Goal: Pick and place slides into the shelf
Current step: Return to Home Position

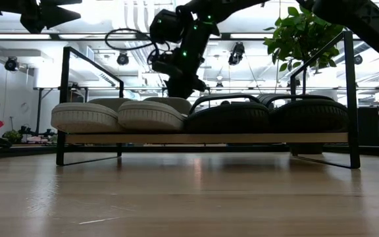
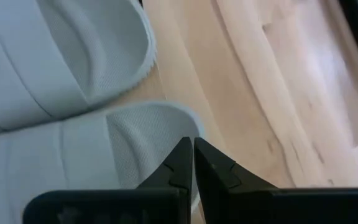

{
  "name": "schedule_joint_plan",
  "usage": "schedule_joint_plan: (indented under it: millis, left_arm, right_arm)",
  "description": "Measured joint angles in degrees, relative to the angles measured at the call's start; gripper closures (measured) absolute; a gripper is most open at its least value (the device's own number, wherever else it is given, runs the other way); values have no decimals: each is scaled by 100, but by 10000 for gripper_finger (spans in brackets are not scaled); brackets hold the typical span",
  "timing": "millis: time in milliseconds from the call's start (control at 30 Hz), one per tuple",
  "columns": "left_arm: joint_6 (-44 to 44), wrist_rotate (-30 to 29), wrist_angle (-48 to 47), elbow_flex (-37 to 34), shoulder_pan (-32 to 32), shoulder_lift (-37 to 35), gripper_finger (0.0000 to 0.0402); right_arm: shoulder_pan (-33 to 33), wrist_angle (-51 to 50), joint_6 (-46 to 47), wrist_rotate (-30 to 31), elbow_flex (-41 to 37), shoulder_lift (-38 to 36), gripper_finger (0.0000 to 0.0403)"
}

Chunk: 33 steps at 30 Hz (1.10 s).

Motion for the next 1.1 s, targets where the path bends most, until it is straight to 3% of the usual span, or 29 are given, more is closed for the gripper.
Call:
schedule_joint_plan:
  millis: [233,500,667,767,967,1100]
  left_arm:
    - [-37,0,0,0,0,0,123]
    - [-48,2,2,0,2,9,123]
    - [-57,2,4,1,2,9,123]
    - [-97,2,6,-14,2,17,123]
    - [-205,5,2,-26,2,37,123]
    - [-206,6,6,-31,2,42,123]
  right_arm:
    - [411,451,-166,-305,214,-200,394]
    - [1535,2141,-532,-306,200,-501,394]
    - [2102,3448,-592,-1,-170,-500,394]
    - [2299,3661,-593,265,-433,-492,394]
    - [2590,3837,-282,1458,-1115,-748,394]
    - [2749,4292,-264,1505,-1934,-1271,394]
